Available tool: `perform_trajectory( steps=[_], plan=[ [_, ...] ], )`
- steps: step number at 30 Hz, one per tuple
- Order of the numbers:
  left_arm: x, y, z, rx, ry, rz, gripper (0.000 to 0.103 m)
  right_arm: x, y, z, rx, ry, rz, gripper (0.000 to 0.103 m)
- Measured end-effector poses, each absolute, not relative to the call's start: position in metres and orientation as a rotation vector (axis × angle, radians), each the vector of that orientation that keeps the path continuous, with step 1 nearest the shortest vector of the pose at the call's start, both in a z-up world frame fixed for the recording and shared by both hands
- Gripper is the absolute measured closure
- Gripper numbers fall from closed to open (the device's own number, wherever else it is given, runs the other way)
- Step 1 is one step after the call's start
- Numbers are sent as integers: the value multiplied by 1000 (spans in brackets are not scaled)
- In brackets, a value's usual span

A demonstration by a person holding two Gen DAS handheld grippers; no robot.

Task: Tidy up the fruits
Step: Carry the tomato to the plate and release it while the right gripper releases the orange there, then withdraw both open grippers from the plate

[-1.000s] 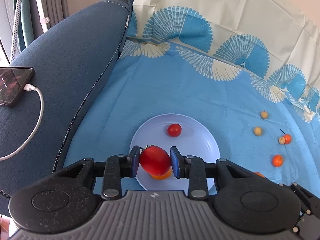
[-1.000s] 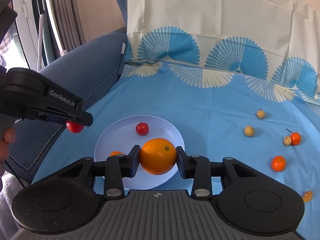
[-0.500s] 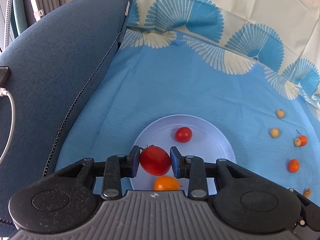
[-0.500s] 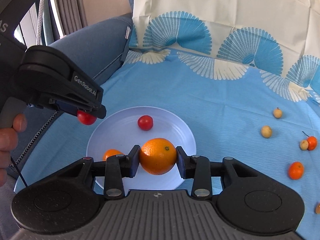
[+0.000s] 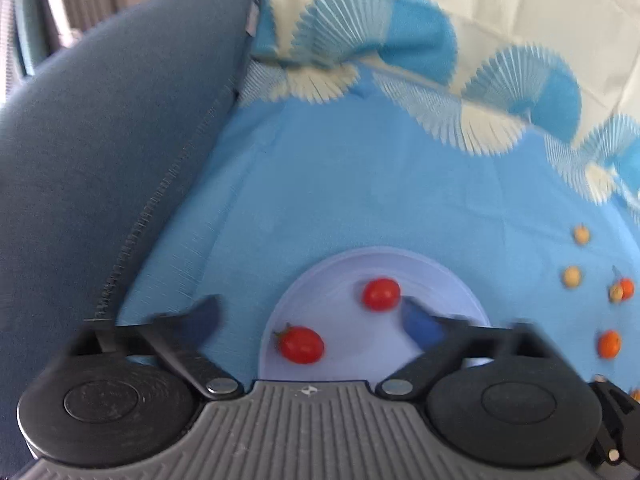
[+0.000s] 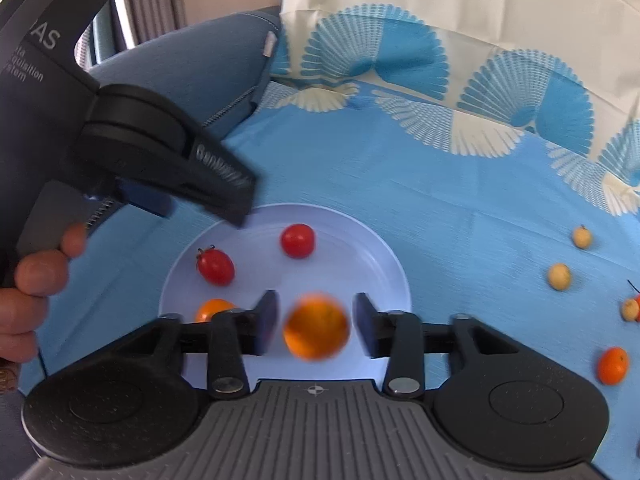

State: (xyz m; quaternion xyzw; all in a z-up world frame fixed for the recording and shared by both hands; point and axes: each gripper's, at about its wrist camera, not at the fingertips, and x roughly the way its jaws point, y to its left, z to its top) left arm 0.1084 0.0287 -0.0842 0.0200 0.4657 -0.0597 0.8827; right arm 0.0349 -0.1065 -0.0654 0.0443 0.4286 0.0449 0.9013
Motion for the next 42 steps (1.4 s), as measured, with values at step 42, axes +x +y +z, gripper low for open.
perform_trajectory(
  steps=[42],
  plan=[
    [-121, 98, 37, 113, 794, -76, 0, -177, -100, 77, 209, 603, -110, 1]
  ],
)
